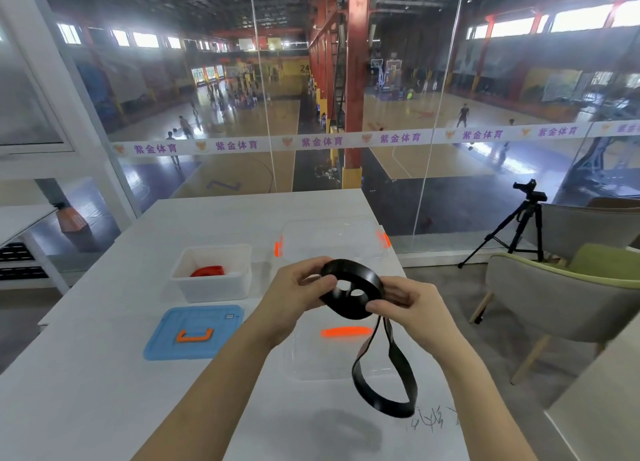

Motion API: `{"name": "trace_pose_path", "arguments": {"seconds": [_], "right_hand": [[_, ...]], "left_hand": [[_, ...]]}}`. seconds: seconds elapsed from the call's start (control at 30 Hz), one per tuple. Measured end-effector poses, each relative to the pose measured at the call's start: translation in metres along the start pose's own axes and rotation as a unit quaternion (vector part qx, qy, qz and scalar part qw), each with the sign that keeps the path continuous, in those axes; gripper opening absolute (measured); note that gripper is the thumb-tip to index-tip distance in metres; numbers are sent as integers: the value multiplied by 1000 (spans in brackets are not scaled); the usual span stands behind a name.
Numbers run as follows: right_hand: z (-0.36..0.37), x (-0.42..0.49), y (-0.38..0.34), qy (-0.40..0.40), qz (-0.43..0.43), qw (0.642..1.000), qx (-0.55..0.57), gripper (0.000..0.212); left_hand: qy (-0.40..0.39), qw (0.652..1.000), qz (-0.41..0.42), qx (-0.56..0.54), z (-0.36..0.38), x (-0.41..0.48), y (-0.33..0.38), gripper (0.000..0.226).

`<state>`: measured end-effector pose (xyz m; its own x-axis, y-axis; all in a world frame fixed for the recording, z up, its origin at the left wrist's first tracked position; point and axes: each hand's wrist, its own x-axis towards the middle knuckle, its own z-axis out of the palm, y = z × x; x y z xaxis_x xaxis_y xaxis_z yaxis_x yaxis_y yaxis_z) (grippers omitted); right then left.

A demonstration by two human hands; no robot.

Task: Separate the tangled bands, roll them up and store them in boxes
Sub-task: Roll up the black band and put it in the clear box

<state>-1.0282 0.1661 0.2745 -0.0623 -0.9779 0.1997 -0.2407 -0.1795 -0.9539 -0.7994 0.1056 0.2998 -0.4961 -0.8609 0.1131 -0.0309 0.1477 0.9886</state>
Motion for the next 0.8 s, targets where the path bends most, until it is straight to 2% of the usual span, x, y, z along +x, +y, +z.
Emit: {"name": "trace_pose_path", "arguments": {"seconds": [0.07,0.13,0.23,0.27,0.33,0.4,0.5,0.63,0.73,0.8], "right_hand": [[-1,-2,2,5,2,1000,-17,30],[-3,-1,3,1,5,999,-51,25],[-3,0,3,-30,5,993,-114,18],[-2,1,3,-41,2,990,-134,16],[0,2,4,-51,-8,986,-158,17],[0,4,4,-48,-5,991,-128,21],[-3,2,5,-34,9,999,-22,32],[-1,-1,10,5,-1,999,46,37],[-1,-1,9,16,-2,999,32,36],[-2,-2,8,4,5,1000,-10,31]], "left_hand": [[-24,999,-24,29,-3,0,-2,25],[-36,992,-33,116,-8,2,-3,29],[-28,970,-42,237,-7,5,0,51],[-39,959,-32,278,-3,6,2,50],[-56,938,1,342,4,7,2,31],[-52,953,10,298,8,6,4,16],[-29,991,-18,129,6,3,7,21],[12,999,-40,-3,5,3,2,25],[15,998,-57,11,3,3,-5,22],[-3,995,-46,94,0,3,-7,26]]}}
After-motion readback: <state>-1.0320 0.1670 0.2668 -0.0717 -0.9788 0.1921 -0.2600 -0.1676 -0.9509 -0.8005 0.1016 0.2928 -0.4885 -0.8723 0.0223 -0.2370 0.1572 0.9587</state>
